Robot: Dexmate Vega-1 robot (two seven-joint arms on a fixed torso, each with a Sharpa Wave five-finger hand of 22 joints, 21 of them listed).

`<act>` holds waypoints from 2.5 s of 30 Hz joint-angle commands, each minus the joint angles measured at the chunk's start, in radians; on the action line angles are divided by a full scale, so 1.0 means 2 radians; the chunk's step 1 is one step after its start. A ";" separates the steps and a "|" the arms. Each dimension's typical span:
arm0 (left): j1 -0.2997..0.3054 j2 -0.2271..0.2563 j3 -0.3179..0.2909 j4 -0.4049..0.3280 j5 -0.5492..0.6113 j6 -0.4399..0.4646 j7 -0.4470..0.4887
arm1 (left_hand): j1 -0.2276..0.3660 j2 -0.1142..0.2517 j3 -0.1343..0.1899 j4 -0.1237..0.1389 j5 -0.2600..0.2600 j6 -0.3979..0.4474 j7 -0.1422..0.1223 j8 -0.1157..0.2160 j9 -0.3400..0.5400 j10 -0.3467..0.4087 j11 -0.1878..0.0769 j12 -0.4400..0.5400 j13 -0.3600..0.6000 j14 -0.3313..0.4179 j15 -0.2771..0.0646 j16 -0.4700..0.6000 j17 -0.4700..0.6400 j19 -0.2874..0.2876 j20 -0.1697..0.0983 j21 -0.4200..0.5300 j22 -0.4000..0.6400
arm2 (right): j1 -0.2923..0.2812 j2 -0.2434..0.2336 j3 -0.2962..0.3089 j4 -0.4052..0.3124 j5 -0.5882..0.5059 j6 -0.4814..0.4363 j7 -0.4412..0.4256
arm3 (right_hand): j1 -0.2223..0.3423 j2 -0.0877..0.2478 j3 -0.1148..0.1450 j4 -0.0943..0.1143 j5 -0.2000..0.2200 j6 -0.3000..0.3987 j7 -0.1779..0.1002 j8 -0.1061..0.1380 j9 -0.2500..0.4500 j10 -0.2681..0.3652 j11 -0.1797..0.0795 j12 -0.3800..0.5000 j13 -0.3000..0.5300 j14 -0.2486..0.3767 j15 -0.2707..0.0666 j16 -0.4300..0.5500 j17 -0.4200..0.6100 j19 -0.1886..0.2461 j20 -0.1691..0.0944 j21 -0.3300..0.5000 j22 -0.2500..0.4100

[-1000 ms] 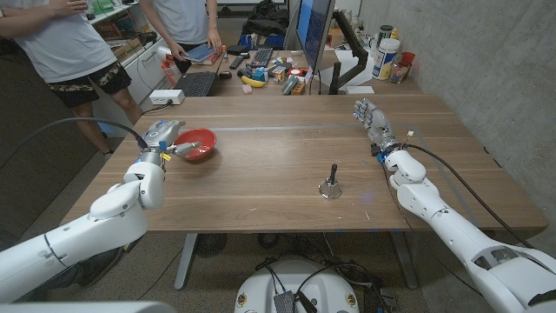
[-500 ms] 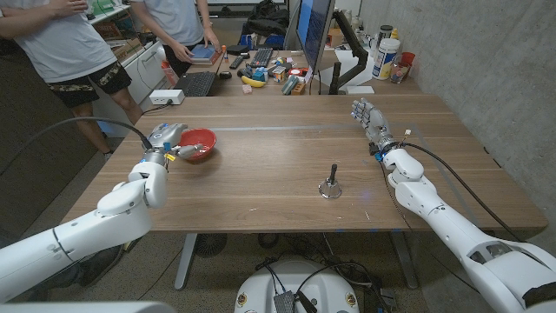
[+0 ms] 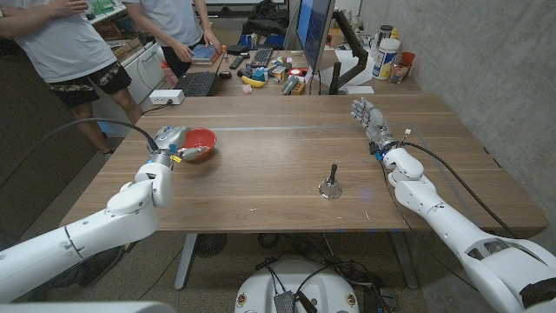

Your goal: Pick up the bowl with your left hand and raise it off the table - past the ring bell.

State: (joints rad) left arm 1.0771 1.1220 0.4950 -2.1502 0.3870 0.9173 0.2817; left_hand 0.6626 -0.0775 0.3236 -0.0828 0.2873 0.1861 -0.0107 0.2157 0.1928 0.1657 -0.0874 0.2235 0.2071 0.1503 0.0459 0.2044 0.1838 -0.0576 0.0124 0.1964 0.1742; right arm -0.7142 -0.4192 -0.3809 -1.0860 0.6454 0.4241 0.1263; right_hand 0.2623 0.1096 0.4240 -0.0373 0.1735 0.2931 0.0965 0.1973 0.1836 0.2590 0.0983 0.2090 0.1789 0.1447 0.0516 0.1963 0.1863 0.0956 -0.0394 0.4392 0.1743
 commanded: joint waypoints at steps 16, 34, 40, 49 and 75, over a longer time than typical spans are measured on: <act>-0.020 -0.022 0.025 0.029 -0.010 -0.003 0.002 | 0.002 -0.001 -0.004 0.001 0.005 0.006 0.001 0.001 0.002 0.002 -0.002 0.001 0.002 0.006 -0.002 -0.001 0.001 0.005 0.000 0.004 0.003 | 0.003 0.001 0.002 0.010 0.003 0.004 0.005 | -0.005 -0.001 0.000 -0.003 0.002 0.002 0.000 -0.002 0.002 0.004 0.000 -0.001 0.001 0.002 0.002 -0.001 0.001 0.008 0.001 -0.003 0.001; -0.039 -0.023 0.041 0.049 -0.010 -0.011 -0.009 | 0.003 0.000 -0.005 0.001 0.006 0.007 0.000 0.001 0.002 0.002 -0.003 0.000 0.002 0.007 -0.003 -0.001 0.001 0.006 0.000 0.004 0.003 | 0.005 0.006 0.000 0.014 0.002 0.006 0.003 | -0.005 -0.001 0.000 -0.003 0.002 0.002 0.000 -0.002 0.002 0.004 -0.001 -0.002 0.001 0.003 0.002 -0.001 0.001 0.009 0.001 -0.007 0.002; -0.042 -0.025 0.044 0.051 -0.009 -0.012 -0.011 | 0.003 0.000 -0.005 0.001 0.006 0.008 0.000 0.001 0.002 0.003 -0.003 0.000 0.002 0.007 -0.003 -0.002 0.001 0.006 0.001 0.004 0.003 | 0.006 0.007 0.000 0.016 0.002 0.007 0.004 | -0.006 -0.001 0.000 -0.003 0.002 0.002 -0.001 -0.002 0.002 0.004 -0.001 -0.002 0.001 0.002 0.002 -0.002 0.001 0.010 0.001 -0.007 0.002; -0.044 -0.031 0.050 0.053 -0.007 -0.009 -0.013 | 0.003 0.000 -0.006 0.001 0.007 0.008 0.000 0.000 0.002 0.004 -0.004 0.000 0.003 0.007 -0.004 -0.002 0.001 0.007 0.001 0.004 0.003 | 0.007 0.007 0.000 0.019 0.003 0.007 0.008 | -0.006 -0.001 0.000 -0.004 0.002 0.002 0.000 -0.002 0.002 0.004 -0.001 -0.002 0.001 0.003 0.003 -0.001 0.001 0.010 0.001 -0.009 0.002; -0.067 -0.048 0.069 0.089 -0.006 -0.022 -0.022 | 0.005 0.001 -0.007 0.001 0.008 0.008 0.001 0.000 0.002 0.005 -0.004 0.000 0.003 0.008 -0.004 -0.002 0.001 0.008 0.000 0.003 0.003 | 0.009 0.010 -0.001 0.027 0.003 0.008 0.009 | -0.007 -0.001 0.001 -0.004 0.002 0.002 0.000 -0.002 0.002 0.004 -0.001 -0.002 0.001 0.004 0.002 -0.001 0.001 0.012 0.001 -0.014 0.002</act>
State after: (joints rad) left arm 0.9647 1.0389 0.6160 -2.0040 0.3715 0.8839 0.2469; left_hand 0.6626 -0.0774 0.3115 -0.0787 0.2959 0.1950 -0.0091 0.2157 0.1927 0.1693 -0.0910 0.2235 0.2069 0.1576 0.0386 0.1986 0.1837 -0.0468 0.0127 0.1964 0.1743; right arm -0.6984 -0.4029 -0.3807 -1.0389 0.6512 0.4408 0.1460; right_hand 0.2570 0.1042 0.4250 -0.0383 0.1735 0.2931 0.0965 0.1973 0.1835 0.2590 0.0983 0.2090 0.1789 0.1447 0.0516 0.1963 0.1864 0.1135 -0.0357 0.4140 0.1742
